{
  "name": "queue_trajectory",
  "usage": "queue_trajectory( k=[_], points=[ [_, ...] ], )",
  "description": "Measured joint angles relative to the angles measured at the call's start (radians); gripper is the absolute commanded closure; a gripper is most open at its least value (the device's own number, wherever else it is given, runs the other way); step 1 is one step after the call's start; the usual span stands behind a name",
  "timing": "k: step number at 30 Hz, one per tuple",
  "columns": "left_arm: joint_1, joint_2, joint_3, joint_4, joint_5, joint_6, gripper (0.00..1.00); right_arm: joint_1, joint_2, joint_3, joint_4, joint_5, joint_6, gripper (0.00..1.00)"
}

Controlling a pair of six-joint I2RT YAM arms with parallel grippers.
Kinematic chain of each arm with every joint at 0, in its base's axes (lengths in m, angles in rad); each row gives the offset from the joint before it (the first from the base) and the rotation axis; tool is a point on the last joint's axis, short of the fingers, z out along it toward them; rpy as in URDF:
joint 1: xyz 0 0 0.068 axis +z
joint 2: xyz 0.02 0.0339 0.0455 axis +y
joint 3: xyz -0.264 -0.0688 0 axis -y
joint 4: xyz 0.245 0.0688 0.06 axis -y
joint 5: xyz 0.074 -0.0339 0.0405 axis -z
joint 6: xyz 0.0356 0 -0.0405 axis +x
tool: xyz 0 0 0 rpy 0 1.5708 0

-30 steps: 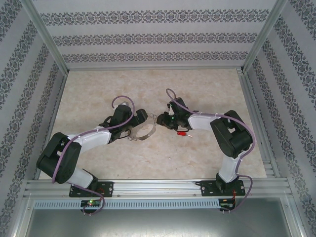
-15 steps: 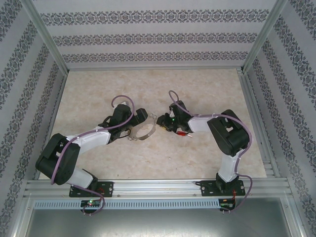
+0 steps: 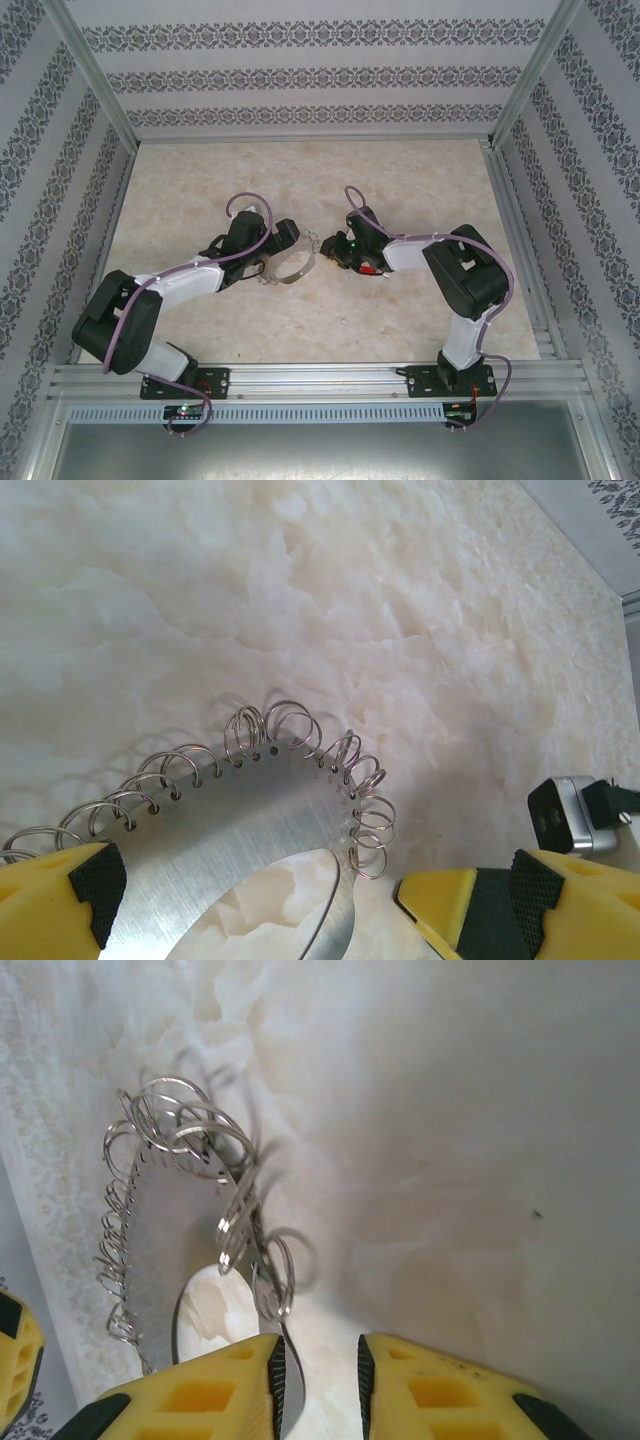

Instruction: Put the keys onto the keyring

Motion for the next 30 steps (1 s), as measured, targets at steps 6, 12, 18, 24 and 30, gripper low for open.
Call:
queue_trajectory(
  k=[6, 12, 18, 24, 30],
  points=[
    [0.000, -0.005, 0.000, 0.000, 0.000, 0.001, 0.00, 0.002, 0.033, 0.036, 0.006, -0.004, 0.017, 0.71],
    [0.000, -0.014, 0.000, 0.000, 0.000, 0.007, 0.00, 0.002, 0.046, 0.048, 0.015, -0.003, 0.027, 0.73],
    [0.000, -0.015, 0.000, 0.000, 0.000, 0.008, 0.00, 0.005, 0.078, 0.079, 0.026, -0.003, 0.035, 0.83],
    [0.000, -0.023, 0.000, 0.000, 0.000, 0.008, 0.00, 0.009, 0.090, 0.083, 0.044, -0.005, 0.037, 0.99],
    [0.000, -0.040, 0.000, 0.000, 0.000, 0.011, 0.00, 0.008, 0.084, 0.075, 0.043, -0.034, 0.031, 1.00]
  ],
)
